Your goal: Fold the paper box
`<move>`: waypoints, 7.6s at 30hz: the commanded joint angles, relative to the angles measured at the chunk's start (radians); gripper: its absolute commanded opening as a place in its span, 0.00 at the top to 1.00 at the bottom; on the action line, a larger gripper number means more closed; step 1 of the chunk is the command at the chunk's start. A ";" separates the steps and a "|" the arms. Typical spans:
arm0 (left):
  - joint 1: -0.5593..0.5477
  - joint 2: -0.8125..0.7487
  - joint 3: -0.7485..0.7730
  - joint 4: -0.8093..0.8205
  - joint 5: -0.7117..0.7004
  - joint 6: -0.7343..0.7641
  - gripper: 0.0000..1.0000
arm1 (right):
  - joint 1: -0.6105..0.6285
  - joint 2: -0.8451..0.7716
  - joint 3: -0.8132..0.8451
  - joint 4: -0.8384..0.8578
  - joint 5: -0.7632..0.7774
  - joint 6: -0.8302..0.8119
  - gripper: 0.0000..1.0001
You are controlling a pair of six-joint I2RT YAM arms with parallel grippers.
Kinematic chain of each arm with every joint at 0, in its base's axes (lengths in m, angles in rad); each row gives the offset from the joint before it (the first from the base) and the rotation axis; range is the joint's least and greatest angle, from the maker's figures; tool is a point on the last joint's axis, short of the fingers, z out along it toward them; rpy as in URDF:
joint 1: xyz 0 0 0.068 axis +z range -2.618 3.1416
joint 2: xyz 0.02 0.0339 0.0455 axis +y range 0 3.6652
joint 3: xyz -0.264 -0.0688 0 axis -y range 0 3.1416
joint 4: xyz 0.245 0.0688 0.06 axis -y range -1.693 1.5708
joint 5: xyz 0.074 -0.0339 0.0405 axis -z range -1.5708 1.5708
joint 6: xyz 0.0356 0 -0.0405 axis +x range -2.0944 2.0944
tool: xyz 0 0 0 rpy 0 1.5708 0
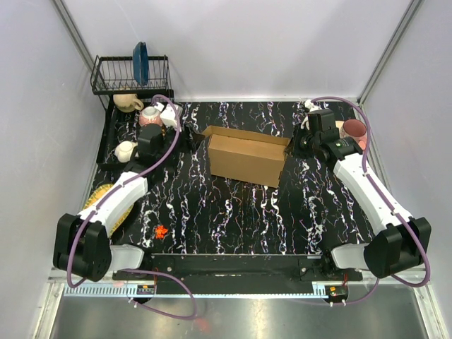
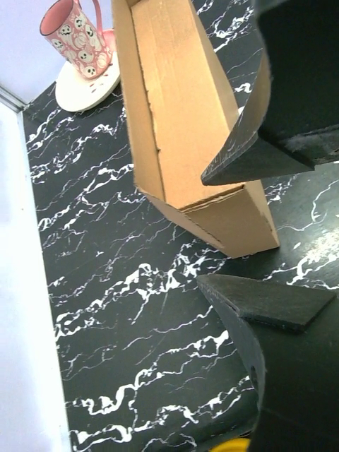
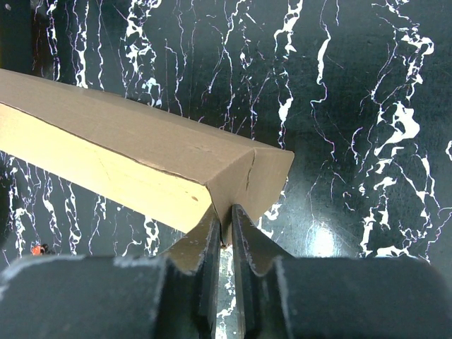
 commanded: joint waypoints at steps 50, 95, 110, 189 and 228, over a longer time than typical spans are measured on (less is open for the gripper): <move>-0.085 0.054 0.032 0.069 -0.004 0.026 1.00 | 0.024 0.018 0.091 -0.035 -0.026 0.126 1.00; -0.091 0.028 0.098 -0.055 -0.012 -0.218 1.00 | 0.060 -0.007 -0.108 0.008 0.140 0.036 1.00; -0.077 0.023 0.159 -0.149 -0.035 -0.386 1.00 | 0.096 0.016 -0.121 0.008 0.212 0.010 1.00; -0.295 -0.082 -0.248 -0.086 -0.581 -0.212 1.00 | 0.147 -0.041 -0.256 0.033 0.278 0.019 1.00; -0.384 -0.104 -0.267 0.003 -0.719 -0.175 1.00 | 0.147 -0.259 -0.180 0.169 0.241 0.071 0.58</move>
